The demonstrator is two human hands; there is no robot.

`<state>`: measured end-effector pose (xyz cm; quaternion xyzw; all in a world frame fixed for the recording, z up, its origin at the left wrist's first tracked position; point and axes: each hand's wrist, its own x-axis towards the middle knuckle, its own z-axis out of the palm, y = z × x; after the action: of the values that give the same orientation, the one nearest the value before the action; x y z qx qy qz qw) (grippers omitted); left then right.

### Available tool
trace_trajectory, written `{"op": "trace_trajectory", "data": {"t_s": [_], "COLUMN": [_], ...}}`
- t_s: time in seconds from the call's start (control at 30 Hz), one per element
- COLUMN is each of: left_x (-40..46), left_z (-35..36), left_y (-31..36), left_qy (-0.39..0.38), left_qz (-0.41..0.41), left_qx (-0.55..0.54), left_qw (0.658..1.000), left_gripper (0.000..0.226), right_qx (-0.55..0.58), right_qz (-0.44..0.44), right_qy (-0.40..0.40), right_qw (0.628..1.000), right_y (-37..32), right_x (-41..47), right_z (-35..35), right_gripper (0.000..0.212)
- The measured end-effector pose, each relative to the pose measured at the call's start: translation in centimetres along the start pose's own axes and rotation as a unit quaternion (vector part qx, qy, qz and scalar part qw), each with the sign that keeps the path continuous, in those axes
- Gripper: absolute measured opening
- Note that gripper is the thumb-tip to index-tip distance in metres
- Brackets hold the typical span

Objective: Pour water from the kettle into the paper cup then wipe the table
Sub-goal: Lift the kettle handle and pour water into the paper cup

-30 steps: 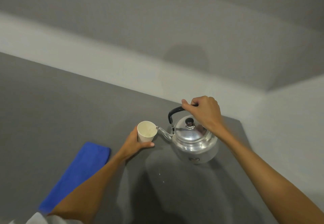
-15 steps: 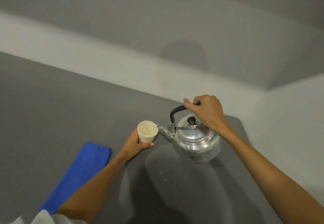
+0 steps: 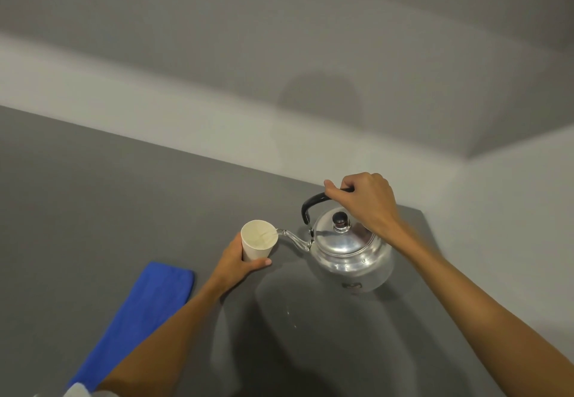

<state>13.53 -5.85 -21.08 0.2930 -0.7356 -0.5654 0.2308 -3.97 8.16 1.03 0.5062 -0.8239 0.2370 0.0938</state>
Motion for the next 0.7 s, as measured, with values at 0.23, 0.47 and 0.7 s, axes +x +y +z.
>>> {"op": "trace_trajectory", "data": {"t_s": [0.23,0.47,0.7], "left_x": [-0.09,0.08,0.16], "left_z": [-0.08,-0.13,-0.02], "left_y": [0.24,-0.07,-0.15], "left_qy": [-0.004,-0.008,-0.007], "left_qz": [0.004,0.0,0.002], "left_qx": [0.0,0.004,0.005], "left_qw": [1.0,1.0,1.0], "left_gripper": [0.079,0.082,0.08], "right_qx": [0.004,0.006,0.009], "right_qz": [0.0,0.001,0.003], "right_qy": [0.007,0.011,0.013], "right_qw": [1.0,1.0,1.0], "right_y": [0.0,-0.02,0.12], "right_x": [-0.07,-0.05,0.02], "right_z": [-0.5,-0.65,-0.6], "right_gripper": [0.055,0.055,0.055]}}
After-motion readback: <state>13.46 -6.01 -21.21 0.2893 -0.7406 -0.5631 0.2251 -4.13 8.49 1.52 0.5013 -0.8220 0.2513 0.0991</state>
